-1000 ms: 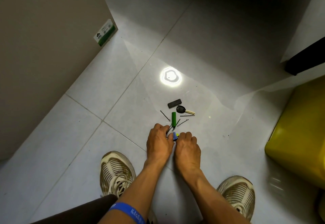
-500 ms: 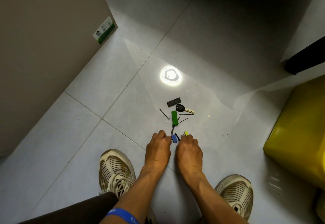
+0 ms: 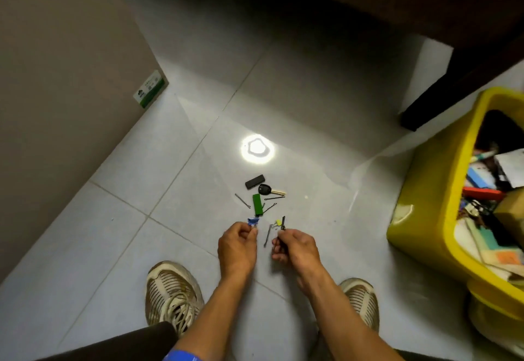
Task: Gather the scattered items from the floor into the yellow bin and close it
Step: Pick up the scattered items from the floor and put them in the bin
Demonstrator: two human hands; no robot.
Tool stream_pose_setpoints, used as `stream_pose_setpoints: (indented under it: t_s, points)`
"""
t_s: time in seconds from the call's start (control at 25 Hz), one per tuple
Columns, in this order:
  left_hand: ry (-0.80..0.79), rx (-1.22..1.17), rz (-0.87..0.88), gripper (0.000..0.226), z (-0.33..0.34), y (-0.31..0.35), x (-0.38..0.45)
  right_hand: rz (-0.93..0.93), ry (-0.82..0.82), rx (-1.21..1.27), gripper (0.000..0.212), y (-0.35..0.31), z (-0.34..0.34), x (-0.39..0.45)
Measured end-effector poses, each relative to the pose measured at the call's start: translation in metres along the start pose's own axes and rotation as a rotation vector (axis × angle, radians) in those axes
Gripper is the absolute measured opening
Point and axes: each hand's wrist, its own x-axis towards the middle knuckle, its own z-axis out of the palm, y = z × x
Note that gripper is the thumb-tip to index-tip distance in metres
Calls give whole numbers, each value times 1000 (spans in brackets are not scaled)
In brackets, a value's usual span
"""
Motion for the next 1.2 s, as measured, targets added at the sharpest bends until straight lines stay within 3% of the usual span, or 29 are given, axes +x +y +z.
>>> stream_pose_setpoints:
  t_s: [0.08,0.2,0.32,0.44,0.52,0.6,0.72,0.8,1.0,1.2]
  points:
    - [3,-97,15,15,4,32,-9,-15,17,424,16,-25,-16,-26]
    - [-173,-264,155,14,27,109,-50,-173,59,962,11,-70,-57,-76]
    - [-360,-333,359,10,56,190,-106,-340,146,1165,12,-121,-110,-126]
    - [-524,-281,595,12,79,255,-141,-373,237,1178,19,-172,-159,-161]
    - [-575,-156,608,23,86,276,-146,-296,256,1086,36,-187,-178,-168]
    - [-519,-59,524,34,79,262,-136,-208,293,916,43,-182,-174,-165]
    - [-411,18,345,36,52,189,-103,-210,304,734,33,-146,-129,-138]
    - [-324,109,200,34,32,133,-78,-172,225,583,23,-114,-87,-119]
    - [-129,283,-151,31,-18,21,-24,-25,133,-69,17,-36,-6,-49]
    - [-104,461,-86,28,-27,-44,-10,-52,334,-822,26,11,17,15]
